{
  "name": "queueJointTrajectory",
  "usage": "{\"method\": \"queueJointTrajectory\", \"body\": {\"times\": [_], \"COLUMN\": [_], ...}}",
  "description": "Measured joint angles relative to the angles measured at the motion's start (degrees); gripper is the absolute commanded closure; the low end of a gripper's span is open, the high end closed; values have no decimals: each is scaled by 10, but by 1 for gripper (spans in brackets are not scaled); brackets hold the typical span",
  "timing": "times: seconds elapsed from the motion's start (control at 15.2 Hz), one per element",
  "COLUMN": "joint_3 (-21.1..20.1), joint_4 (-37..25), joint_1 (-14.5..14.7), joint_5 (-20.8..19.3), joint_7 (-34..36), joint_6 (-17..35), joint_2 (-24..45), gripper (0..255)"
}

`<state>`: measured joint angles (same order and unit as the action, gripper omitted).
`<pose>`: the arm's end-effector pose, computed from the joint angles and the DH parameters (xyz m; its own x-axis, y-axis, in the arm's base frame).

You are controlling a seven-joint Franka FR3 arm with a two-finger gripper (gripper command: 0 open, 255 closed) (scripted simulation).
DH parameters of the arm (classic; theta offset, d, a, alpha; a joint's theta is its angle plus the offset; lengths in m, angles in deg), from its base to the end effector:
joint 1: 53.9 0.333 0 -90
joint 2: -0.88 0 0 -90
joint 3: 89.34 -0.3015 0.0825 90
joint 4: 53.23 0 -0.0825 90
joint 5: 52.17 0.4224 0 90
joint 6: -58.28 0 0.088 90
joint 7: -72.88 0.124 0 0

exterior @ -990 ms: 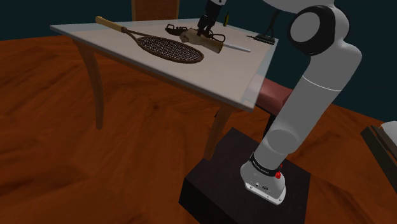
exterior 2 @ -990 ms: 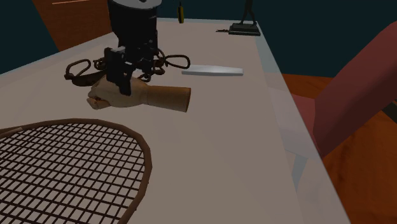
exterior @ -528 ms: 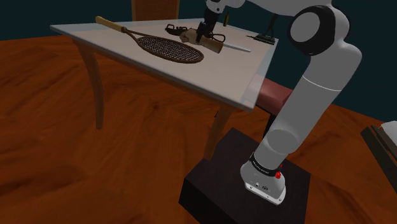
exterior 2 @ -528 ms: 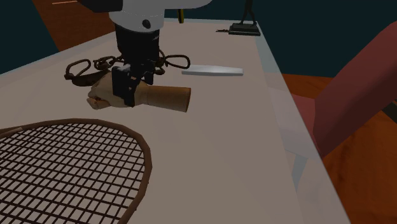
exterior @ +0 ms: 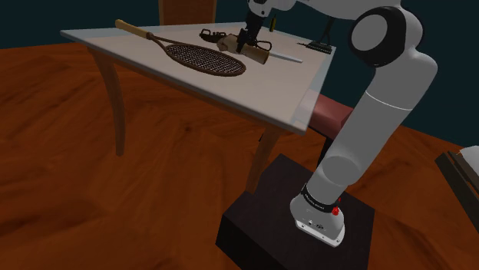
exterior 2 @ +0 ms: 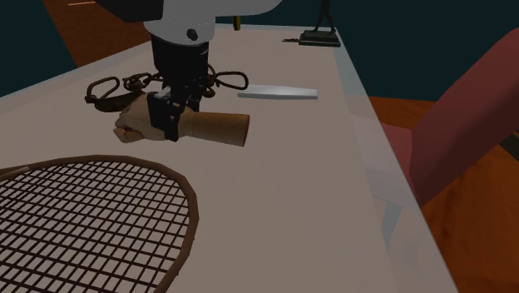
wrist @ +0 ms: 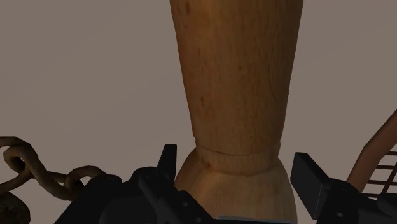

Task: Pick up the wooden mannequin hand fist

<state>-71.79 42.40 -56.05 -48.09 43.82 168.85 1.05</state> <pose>0.5940 -0.2060 0.5765 0.9550 0.1497 0.2562 0.1382 -0.9884 0.0624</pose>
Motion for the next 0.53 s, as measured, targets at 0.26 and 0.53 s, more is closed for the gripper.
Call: {"method": "queueJointTrajectory", "body": {"times": [0.26, 0.53], "joint_3": [0, 0], "joint_4": [-3, -35], "joint_1": [0, 0], "joint_5": [0, 1], "joint_7": [1, 2], "joint_6": [-4, -31], "joint_2": [1, 5], "gripper": [255, 255]}}
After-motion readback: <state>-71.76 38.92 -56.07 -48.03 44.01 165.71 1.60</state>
